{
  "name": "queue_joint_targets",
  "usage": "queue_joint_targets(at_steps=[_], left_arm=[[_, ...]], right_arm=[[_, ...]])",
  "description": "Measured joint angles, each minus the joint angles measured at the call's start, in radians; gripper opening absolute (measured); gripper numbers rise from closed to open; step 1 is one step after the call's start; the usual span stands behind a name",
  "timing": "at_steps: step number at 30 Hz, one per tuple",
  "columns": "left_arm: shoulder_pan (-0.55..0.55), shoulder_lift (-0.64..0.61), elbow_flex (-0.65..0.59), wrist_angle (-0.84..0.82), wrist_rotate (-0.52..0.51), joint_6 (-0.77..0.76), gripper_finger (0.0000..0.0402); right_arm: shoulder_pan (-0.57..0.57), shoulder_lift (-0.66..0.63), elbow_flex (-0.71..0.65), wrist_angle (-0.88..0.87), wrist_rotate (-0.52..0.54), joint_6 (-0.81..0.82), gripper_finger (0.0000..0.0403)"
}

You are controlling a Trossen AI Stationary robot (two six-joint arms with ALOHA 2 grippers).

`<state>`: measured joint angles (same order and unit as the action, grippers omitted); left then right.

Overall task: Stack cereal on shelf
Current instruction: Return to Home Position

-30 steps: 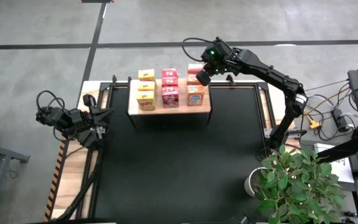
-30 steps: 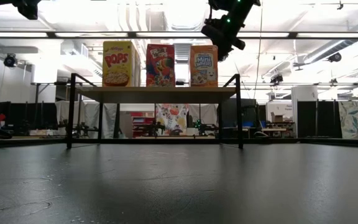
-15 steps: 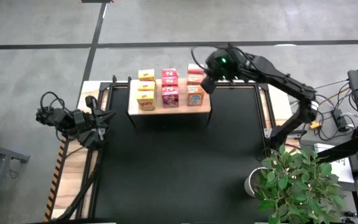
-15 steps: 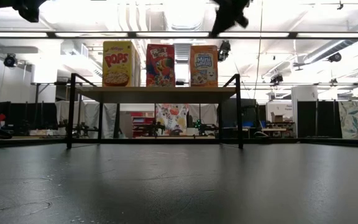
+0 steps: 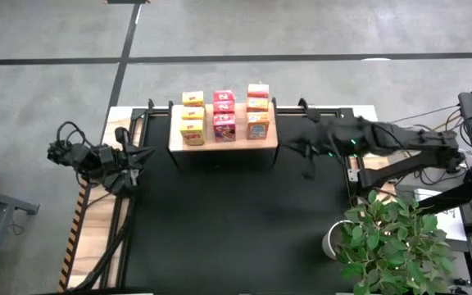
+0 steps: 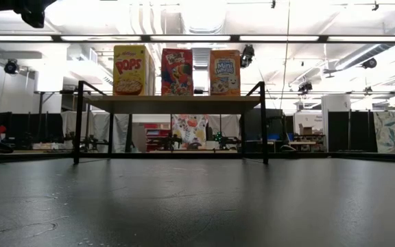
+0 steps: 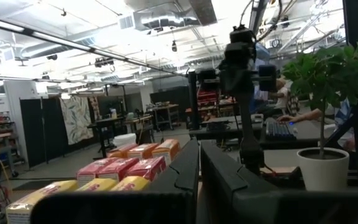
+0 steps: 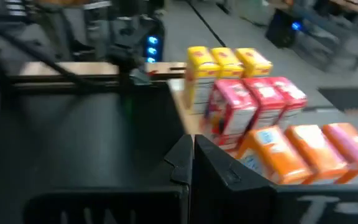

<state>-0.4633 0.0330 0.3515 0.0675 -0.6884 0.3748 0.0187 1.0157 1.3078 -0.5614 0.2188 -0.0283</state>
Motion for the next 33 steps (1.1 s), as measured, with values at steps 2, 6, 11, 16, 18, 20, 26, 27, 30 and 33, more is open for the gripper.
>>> queue_joint_targets(at_steps=[2,6,11,16,18,20,26,27,30,33], left_arm=[[0.0,0.0,0.0,-0.012,0.0,0.0,0.0],[0.0,0.0,0.0,-0.028,0.0,-0.01,0.0],[0.0,0.0,0.0,-0.049,0.0,-0.01,0.0],[0.0,0.0,0.0,-0.099,-0.001,-0.017,0.0],[0.0,0.0,0.0,-0.115,-0.001,-0.026,0.0],[0.0,0.0,-0.001,-0.122,-0.002,-0.03,0.0],[0.0,0.0,-0.015,-0.14,-0.003,-0.054,0.0],[0.0,0.0,-0.02,-0.144,-0.003,-0.062,0.0],[0.0,0.0,-0.036,-0.147,-0.003,-0.085,0.0],[0.0,0.0,-0.046,-0.144,-0.003,-0.108,0.0]], right_arm=[[0.046,-0.066,-0.081,0.031,0.016,-0.009,0.0009],[0.112,-0.191,-0.247,0.126,0.044,-0.026,0.0009],[0.144,-0.328,-0.448,0.243,0.044,-0.069,0.0009],[0.143,-0.43,-0.592,0.296,0.014,-0.09,0.0009],[0.143,-0.462,-0.641,0.312,0.009,-0.101,0.0009],[0.143,-0.493,-0.685,0.317,0.009,-0.103,0.0009],[0.143,-0.6,-0.82,0.4,-0.014,-0.123,0.0009],[0.143,-0.62,-0.846,0.419,-0.017,-0.13,0.0009],[0.143,-0.687,-0.919,0.474,-0.017,-0.147,0.0009],[0.143,-0.761,-0.986,0.517,-0.017,-0.153,0.0009]])
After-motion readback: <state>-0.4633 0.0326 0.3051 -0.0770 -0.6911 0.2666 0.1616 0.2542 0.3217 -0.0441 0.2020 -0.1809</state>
